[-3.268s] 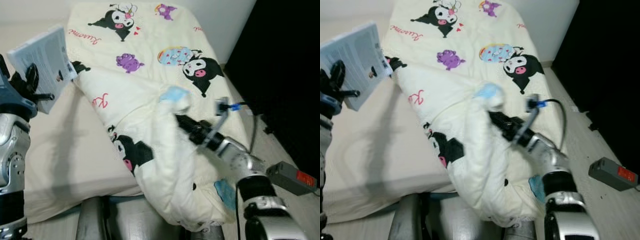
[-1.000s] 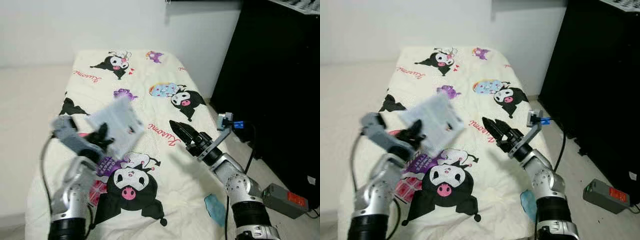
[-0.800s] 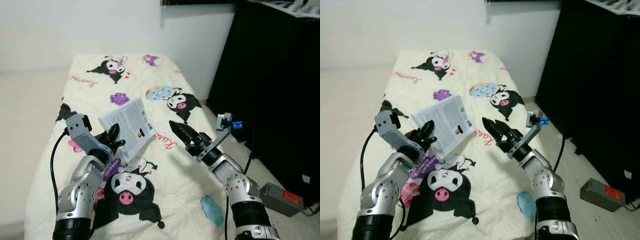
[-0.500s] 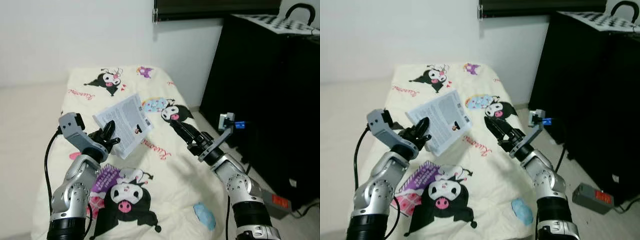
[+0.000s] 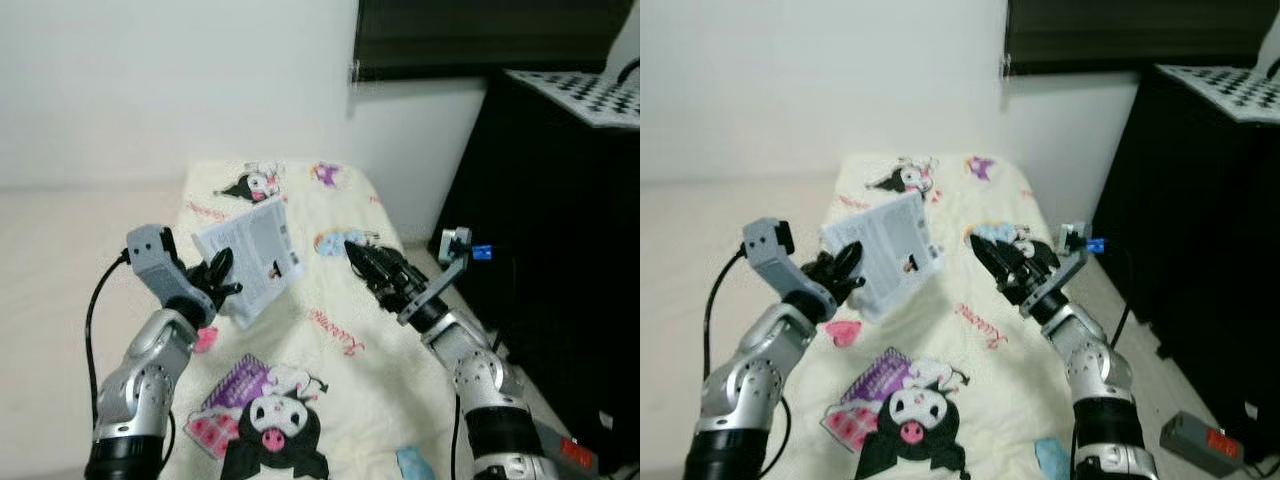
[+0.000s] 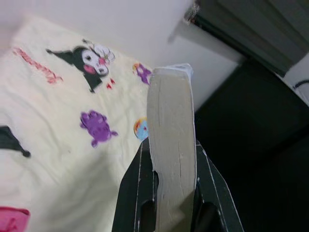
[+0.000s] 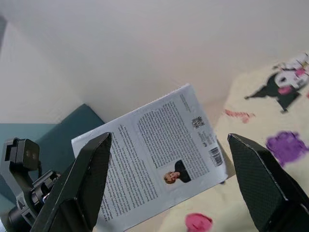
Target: Clean up the room
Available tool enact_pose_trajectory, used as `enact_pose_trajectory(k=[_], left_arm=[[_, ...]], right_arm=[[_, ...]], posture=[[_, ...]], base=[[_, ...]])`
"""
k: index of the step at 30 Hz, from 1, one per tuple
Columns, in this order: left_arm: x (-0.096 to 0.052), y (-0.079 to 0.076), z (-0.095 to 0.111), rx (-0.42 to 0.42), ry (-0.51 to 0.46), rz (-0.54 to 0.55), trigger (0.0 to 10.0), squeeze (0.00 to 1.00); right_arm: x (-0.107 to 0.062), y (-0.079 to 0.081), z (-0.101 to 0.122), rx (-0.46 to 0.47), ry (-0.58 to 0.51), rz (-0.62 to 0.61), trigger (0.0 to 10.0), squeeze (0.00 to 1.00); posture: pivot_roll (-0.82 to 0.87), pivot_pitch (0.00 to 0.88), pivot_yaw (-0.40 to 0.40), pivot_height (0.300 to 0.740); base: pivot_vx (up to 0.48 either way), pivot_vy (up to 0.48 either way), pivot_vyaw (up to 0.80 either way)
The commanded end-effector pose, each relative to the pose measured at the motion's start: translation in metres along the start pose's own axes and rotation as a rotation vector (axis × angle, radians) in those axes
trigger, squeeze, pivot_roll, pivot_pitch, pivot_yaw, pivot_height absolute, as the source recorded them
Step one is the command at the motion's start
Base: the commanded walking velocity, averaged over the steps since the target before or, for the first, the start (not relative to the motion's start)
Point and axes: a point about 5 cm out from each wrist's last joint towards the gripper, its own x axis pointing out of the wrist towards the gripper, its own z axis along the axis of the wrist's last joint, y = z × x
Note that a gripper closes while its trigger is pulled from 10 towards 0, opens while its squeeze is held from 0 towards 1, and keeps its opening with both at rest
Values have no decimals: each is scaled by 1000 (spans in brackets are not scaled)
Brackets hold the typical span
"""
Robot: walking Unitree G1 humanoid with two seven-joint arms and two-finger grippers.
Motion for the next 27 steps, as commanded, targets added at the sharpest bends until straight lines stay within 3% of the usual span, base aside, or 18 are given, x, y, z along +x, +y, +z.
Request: enact_pose_trajectory(k=[1,7,10,13,20,22,23,25,26,27], left_arm=[[0,4,7,2,-42,-6,10000,0],[0,9,11,13,-45,4,10000,0],[1,9,13,95,-12,-28,10000,0],[-1,10,19,127,-35,-70,10000,0],[-12,15,31,264,29,-284,10000,0],[-22,15,39,321,83,-426,10000,0],[-22,15,39,321,83,-426,10000,0],[-34,13,49,326,145,-579,10000,0],[-34,13,49,326,145,-579,10000,0],[-42,9,53,322,184,-682,10000,0]], right_arm=[[-2,-1,-1,5,-3,-3,10000,0],[-4,-2,1,0,-9,-6,10000,0],[-7,-4,5,0,-22,-15,10000,0],[-11,-5,7,-1,-33,-16,10000,0],[-27,-13,26,-31,-81,-37,10000,0],[-36,-12,34,-68,-57,-16,10000,0],[-36,-12,34,-68,-57,-16,10000,0],[-47,-8,39,-114,-12,38,10000,0],[-47,-8,39,-114,-12,38,10000,0],[-53,-6,42,-137,10,69,10000,0]], posture=[[-60,4,-43,735],[-63,6,-42,740],[-63,8,-42,740],[-63,9,-44,740],[-74,10,-42,740],[-78,10,-40,740],[-78,10,-40,740],[-79,10,-40,740],[-79,10,-40,740],[-78,12,-35,740]], base=[[-247,0,0],[0,0,0],[-480,0,0],[-320,0,0],[0,0,0],[0,0,0],[0,0,0],[0,0,0],[0,0,0],[0,0,0]])
